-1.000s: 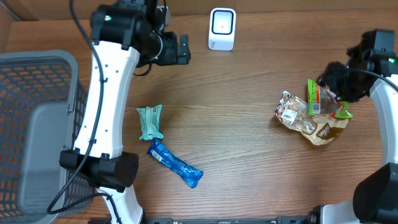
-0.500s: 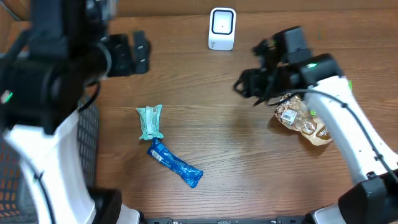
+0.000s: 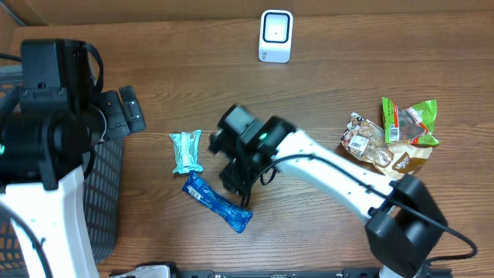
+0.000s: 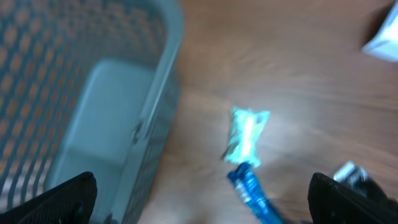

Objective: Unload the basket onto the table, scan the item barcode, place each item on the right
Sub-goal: 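Reach the right gripper left to the blue packet and grasp it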

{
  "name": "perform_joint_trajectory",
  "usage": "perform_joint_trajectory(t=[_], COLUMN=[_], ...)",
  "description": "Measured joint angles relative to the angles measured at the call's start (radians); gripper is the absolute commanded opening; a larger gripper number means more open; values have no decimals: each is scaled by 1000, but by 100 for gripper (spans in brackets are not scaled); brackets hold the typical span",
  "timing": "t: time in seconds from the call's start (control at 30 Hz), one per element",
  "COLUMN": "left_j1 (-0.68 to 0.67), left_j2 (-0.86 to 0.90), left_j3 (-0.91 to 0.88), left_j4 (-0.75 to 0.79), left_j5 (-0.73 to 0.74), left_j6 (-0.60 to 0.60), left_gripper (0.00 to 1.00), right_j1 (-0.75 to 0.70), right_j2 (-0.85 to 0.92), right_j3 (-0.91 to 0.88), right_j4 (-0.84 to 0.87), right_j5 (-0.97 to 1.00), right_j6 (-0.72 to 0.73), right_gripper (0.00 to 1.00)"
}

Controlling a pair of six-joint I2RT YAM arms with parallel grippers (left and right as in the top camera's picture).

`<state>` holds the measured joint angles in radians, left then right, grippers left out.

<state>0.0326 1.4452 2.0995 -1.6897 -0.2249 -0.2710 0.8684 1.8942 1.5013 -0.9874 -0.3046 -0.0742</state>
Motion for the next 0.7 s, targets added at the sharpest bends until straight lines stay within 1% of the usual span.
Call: perform_joint_trajectory(t=[0.13, 0.2, 0.3, 0.37, 0.43, 0.6, 0.7], left_j1=[113, 171, 256, 303, 333, 343, 343], left_j2=[16, 15, 13, 13, 13, 13, 13], left_j3=[-72, -74, -74, -74, -74, -74, -74], left_j4=[-1, 0, 0, 0, 1, 15, 18], left_j5=[28, 58, 95, 108, 117, 129, 132], left_j6=[1, 10, 20, 20, 20, 21, 21], left_gripper=[100, 100, 100, 100, 100, 100, 99], right_j1=[75, 95, 117, 128, 136, 142, 142], right_j2=[22, 29, 37, 45, 56, 74, 76], right_j3=[-2, -2, -3, -3, -3, -2, 3], right_j4=[-24, -47, -51, -45, -34, -25, 64], right_j5=[36, 47, 60, 71, 84, 110, 109], right_j6=[-35, -51, -79, -92, -98, -106, -89], right_gripper=[62, 66, 76, 85, 91, 91, 89])
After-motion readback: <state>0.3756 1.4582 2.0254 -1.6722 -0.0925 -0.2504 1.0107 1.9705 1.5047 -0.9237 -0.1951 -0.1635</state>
